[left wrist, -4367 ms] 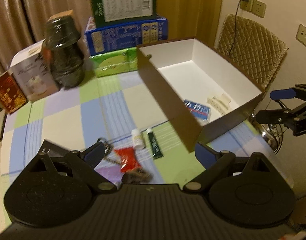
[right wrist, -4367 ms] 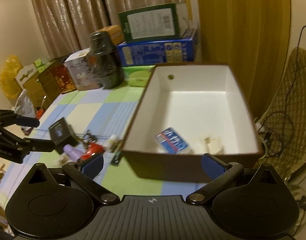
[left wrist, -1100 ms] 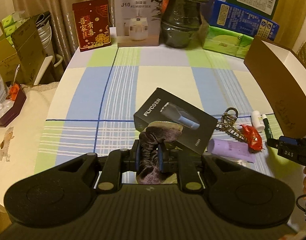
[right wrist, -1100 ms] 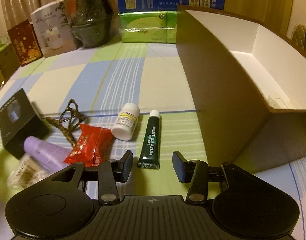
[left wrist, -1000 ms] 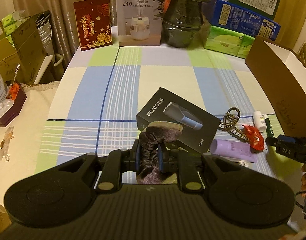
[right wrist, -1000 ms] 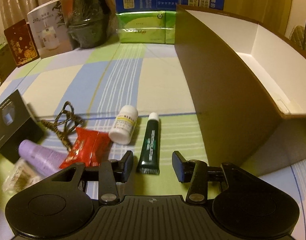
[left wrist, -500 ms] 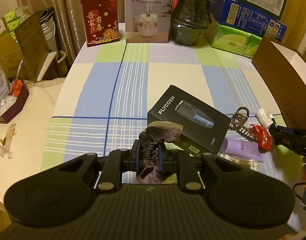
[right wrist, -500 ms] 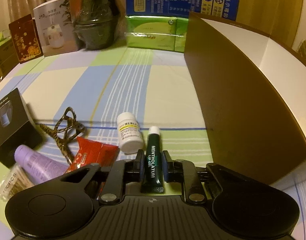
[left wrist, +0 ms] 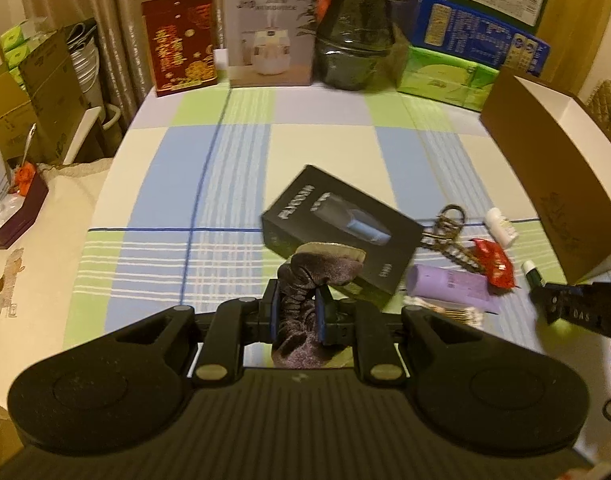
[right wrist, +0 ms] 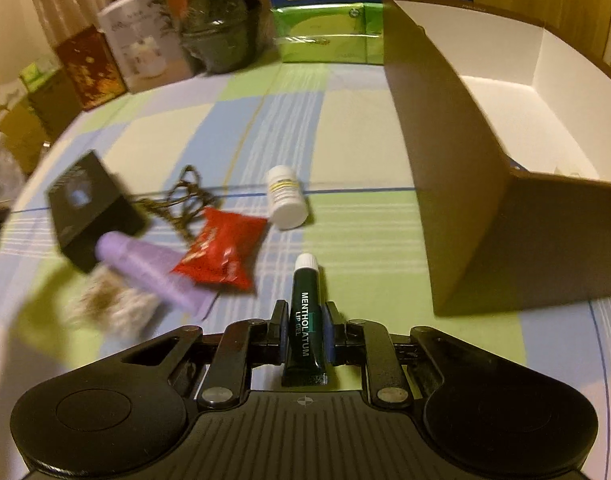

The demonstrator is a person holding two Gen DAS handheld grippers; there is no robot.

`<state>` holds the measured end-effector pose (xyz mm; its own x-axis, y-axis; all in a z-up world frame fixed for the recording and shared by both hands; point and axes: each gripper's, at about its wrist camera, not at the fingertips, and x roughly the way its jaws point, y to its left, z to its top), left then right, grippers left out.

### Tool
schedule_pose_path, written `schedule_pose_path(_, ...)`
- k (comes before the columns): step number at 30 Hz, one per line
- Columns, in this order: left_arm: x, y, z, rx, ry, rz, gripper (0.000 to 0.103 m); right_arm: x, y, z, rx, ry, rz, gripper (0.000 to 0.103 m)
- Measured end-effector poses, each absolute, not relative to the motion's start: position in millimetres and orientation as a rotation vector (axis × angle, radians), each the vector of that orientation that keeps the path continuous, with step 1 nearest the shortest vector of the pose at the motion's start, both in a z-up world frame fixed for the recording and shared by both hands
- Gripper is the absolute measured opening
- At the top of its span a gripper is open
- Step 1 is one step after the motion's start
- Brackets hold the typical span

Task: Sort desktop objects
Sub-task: 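Carry the scrunchie and lip balm with both tools over the brown box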

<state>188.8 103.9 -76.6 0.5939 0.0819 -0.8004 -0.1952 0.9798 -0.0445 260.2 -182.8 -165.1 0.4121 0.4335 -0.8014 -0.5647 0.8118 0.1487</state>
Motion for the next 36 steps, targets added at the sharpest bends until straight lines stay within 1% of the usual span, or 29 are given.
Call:
schedule_pose_path(8,191.5,56.9,-58.4,-0.116,0.884,0.055,0.014,236.7,-231.0,-116.3,-0.054,0.941,0.729,0.014)
schedule_pose_path(16,208.5,-10.5,-36.9,-0.069,0.843,-0.104,0.014,242.4,-289.9,-71.1,0.016,0.864,0.686,0.014)
schedule_pose_path(26,254.9,-109.4,-21.6,-0.007,0.796,-0.282,0.014,287.1,-344.1,-34.9,0.042,0.769,0.607,0.014)
schedule_pose_path(36,316.2,-179.7,-15.2,0.032,0.773,-0.357,0.014,348.9,-363.8,-29.6,0.022,0.741,0.619,0.014)
